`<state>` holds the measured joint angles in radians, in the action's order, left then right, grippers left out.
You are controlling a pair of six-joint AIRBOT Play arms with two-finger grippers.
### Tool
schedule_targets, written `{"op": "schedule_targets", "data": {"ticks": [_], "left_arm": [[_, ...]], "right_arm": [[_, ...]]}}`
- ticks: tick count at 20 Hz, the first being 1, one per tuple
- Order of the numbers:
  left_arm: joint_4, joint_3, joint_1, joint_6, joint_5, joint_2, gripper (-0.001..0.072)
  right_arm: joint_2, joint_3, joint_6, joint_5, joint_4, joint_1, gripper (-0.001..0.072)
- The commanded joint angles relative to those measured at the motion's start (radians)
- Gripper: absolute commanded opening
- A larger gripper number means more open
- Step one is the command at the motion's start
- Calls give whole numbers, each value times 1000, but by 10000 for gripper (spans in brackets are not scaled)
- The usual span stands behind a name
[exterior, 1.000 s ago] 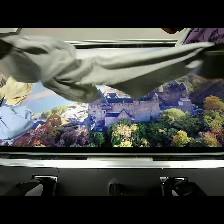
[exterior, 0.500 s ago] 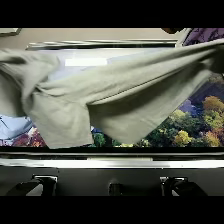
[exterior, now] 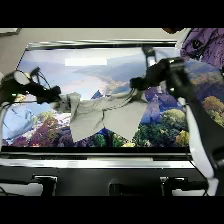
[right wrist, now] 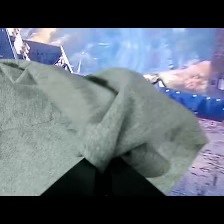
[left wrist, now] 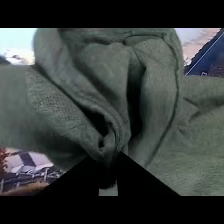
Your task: Fold the clothes and pants, and hang the long-sleeved shirts on hangers.
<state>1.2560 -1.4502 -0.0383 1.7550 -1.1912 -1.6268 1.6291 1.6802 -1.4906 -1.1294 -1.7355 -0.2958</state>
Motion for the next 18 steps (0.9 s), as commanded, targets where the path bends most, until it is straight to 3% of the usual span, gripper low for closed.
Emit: {"op": "schedule_targets", "data": {"ticks": [1, 3, 6, 10, 15, 18], "left_arm": [[-94, 13, -35, -66, 27, -97, 315], [-93, 13, -84, -114, 2, -42, 619], [-108, 44, -159, -202, -52, 68, 630], [-252, 265, -178, -356, -37, 175, 630], [-484, 534, -129, -518, 150, 168, 630], [-506, 555, -58, -552, 202, 125, 630]], "right_arm": [[107, -1, -44, 30, -121, 0, 35], [90, 0, -119, 14, -122, 0, 35], [51, -1, -164, -17, -122, 0, 35], [21, -1, -166, -50, -123, -1, 35], [21, -1, -166, -105, -128, -1, 36], [21, -1, -166, -133, -128, -1, 36]]}}
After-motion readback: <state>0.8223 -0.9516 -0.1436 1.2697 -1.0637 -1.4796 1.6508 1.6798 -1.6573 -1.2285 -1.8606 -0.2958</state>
